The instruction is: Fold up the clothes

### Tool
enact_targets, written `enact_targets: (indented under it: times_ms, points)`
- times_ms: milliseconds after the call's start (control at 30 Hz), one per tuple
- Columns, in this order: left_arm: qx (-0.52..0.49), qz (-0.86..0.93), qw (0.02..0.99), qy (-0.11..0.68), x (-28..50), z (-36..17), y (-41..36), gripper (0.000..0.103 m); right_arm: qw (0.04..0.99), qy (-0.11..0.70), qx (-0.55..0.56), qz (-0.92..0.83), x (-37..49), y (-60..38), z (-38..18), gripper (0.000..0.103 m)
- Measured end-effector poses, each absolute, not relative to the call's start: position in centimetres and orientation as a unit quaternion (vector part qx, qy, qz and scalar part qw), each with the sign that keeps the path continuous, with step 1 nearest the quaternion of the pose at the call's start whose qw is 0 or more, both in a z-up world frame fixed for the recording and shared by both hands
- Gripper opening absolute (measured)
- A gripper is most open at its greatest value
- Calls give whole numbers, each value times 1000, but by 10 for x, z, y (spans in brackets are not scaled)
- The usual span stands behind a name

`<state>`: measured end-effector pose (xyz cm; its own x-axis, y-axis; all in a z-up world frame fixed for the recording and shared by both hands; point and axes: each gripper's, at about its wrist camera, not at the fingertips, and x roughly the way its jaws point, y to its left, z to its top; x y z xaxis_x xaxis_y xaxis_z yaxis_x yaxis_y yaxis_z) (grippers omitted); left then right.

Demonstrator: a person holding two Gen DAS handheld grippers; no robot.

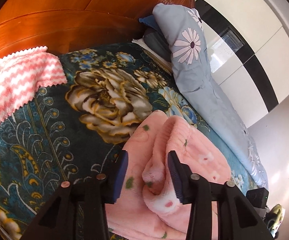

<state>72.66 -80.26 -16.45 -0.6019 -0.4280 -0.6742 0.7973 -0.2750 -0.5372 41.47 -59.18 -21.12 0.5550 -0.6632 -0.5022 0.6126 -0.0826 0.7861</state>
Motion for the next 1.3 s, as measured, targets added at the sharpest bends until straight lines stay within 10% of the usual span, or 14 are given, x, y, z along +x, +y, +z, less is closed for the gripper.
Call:
enact_targets:
  times_ms: [867,1167,1300]
  points:
    - [252,-812,418,321,664,-127,-712,67,740,148,386,-530,493,-536,-132,47]
    - [255,-796,477,273,665,-139,-621,102,687,189,383,-587,499,-497,-142,78]
    - [256,-776,488,307,669,-162,-594,103,679,192,386,-595,501,-483,-149,81]
